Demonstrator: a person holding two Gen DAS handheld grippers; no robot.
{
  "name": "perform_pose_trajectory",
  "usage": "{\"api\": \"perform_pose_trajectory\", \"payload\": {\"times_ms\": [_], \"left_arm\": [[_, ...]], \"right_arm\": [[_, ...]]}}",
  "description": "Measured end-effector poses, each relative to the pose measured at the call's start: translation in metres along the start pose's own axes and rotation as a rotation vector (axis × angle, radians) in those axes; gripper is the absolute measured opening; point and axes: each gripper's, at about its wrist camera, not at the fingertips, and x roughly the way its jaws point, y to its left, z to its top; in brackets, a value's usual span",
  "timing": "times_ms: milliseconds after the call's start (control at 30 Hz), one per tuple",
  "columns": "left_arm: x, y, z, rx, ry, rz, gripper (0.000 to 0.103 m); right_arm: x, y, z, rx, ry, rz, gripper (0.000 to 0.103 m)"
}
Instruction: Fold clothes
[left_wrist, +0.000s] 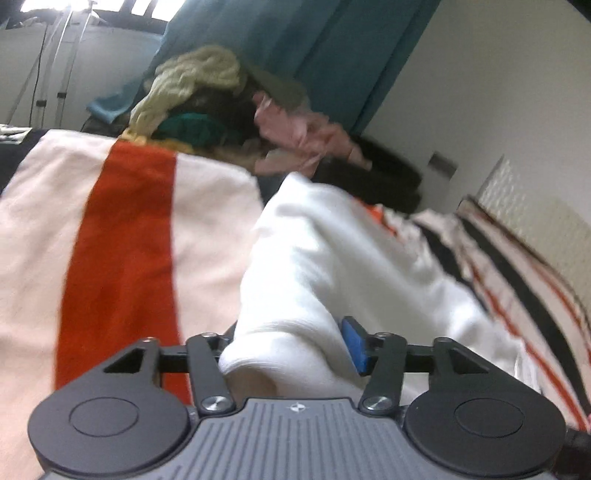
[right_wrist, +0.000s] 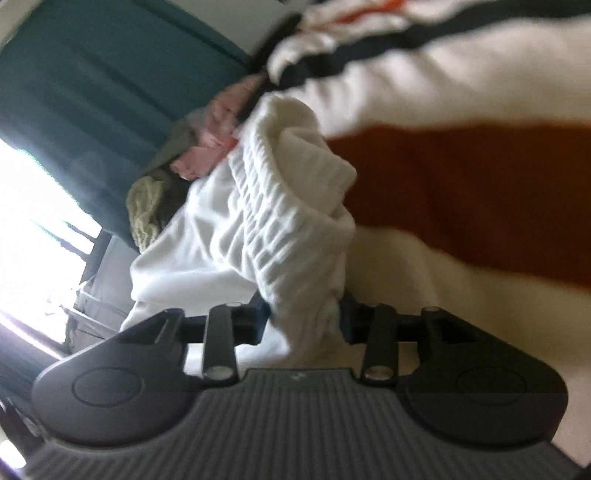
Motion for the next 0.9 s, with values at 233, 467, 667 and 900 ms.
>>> {"api": "perform_pose_trajectory", "payload": {"times_ms": [233, 467, 667, 900], "left_arm": [[-0.091, -0.041, 0.017, 0.132, -0.008, 0.031, 0.077], [-0.204, -0.102, 0.026, 0.274, -0.086, 0.018, 0.090], [-0.300, -0.143, 0.018, 0.330, -0.163, -0.003, 0.103], [-0.392, -0.165, -0.012, 0.391, -0.203, 0.007, 0.103]], "right_arm": [[-0.056, 0.028, -0.004, -0.028, 0.071, -0.075, 0.041], [-0.147, 0.095, 0.008, -0.198, 0.027, -0.015, 0.041], [-0.221, 0.142, 0.010, -0.375, -0.014, 0.009, 0.053], [-0.303, 0.164, -0.022, -0.573, -0.068, 0.050, 0.091]]}}
